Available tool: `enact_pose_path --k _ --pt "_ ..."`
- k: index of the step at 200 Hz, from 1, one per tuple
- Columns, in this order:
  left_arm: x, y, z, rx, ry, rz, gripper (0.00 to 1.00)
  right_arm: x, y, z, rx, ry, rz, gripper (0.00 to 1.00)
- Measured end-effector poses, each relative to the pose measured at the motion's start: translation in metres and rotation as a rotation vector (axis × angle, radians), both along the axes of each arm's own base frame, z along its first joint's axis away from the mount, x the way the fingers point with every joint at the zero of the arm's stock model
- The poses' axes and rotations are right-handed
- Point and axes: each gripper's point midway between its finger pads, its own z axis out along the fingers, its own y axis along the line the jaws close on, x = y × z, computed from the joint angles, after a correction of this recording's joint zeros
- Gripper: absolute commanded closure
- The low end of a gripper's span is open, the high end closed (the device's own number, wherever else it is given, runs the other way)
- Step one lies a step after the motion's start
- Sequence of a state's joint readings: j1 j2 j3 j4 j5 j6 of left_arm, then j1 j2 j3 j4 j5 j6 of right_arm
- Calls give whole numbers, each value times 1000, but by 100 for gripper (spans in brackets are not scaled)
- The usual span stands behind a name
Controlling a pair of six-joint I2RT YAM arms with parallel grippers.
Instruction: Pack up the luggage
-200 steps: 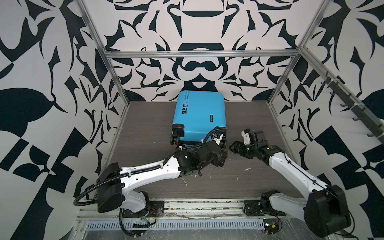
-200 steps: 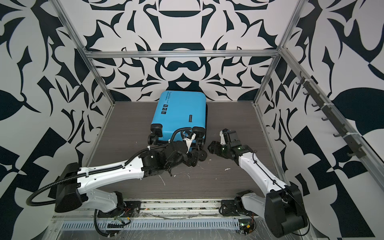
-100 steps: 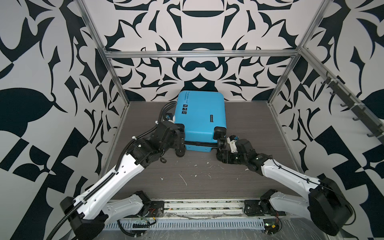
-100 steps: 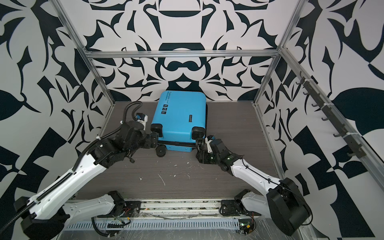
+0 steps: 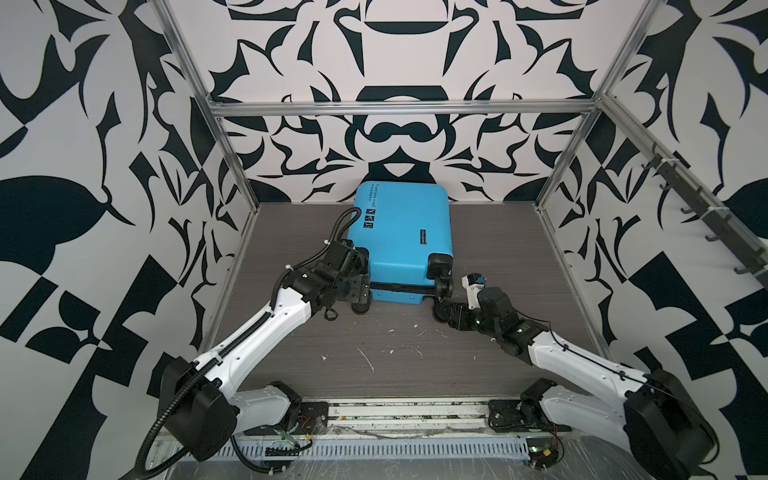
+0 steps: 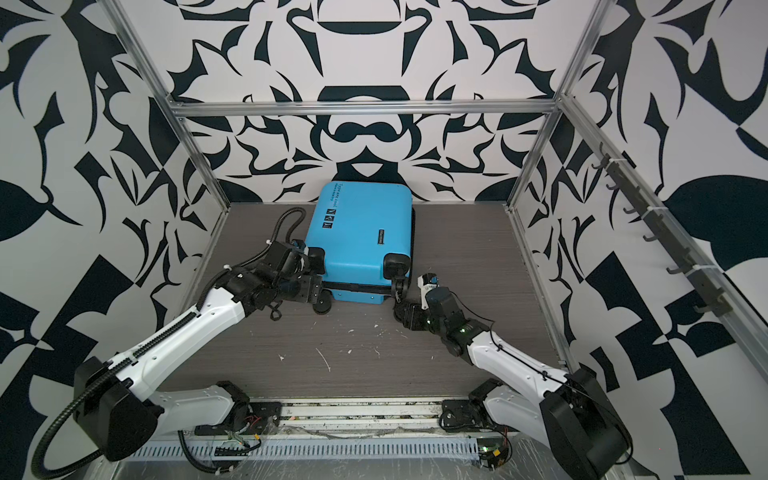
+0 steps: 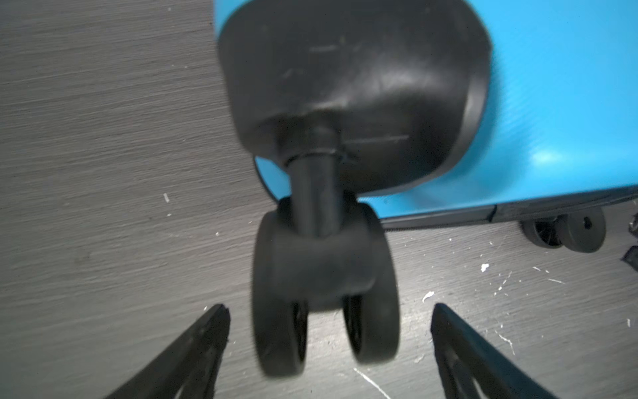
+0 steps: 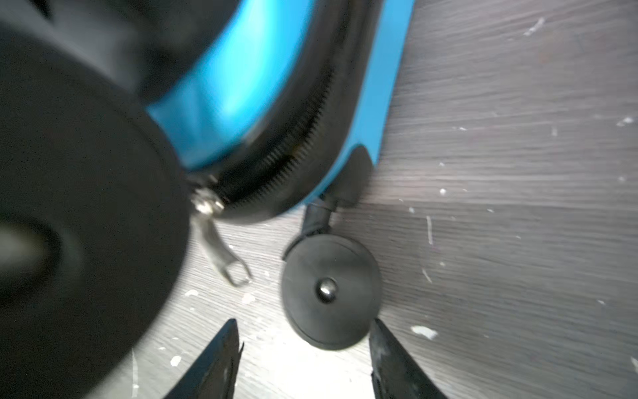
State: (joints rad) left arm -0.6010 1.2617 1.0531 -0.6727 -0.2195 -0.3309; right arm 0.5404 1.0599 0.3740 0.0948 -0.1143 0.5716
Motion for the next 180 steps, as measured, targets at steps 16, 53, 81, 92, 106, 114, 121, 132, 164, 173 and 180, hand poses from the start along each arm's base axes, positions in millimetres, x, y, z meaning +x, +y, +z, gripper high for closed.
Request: enact_pose_path --k 16,53,81,92,106,114,121,132,164,173,180 --pt "7 -4 -5 -1 0 -4 10 -4 -6 -11 -20 -10 -3 38" --pt "15 -9 -18 11 15 -20 27 -1 -9 -13 -33 -101 10 46" --pt "17 -11 -17 6 9 -25 52 8 -1 6 -3 -204 39 49" --pt "17 -9 -18 10 11 -19 62 12 4 15 15 -248 55 50" --pt "18 -6 -18 0 13 2 74 15 10 23 36 -285 75 50" --pt "18 -7 -17 -6 12 5 81 15 12 25 42 -298 86 50" --pt "18 -7 -17 -7 11 4 87 16 15 26 47 -307 96 49" --pt "18 -7 -17 -11 8 4 94 16 18 28 51 -318 109 48" --pt "17 -7 -16 -19 5 5 97 18 21 29 56 -333 118 46" --pt "17 -7 -16 -19 5 5 97 19 21 28 54 -333 119 48" --pt "17 -7 -16 -20 5 5 97 19 21 27 53 -330 119 50"
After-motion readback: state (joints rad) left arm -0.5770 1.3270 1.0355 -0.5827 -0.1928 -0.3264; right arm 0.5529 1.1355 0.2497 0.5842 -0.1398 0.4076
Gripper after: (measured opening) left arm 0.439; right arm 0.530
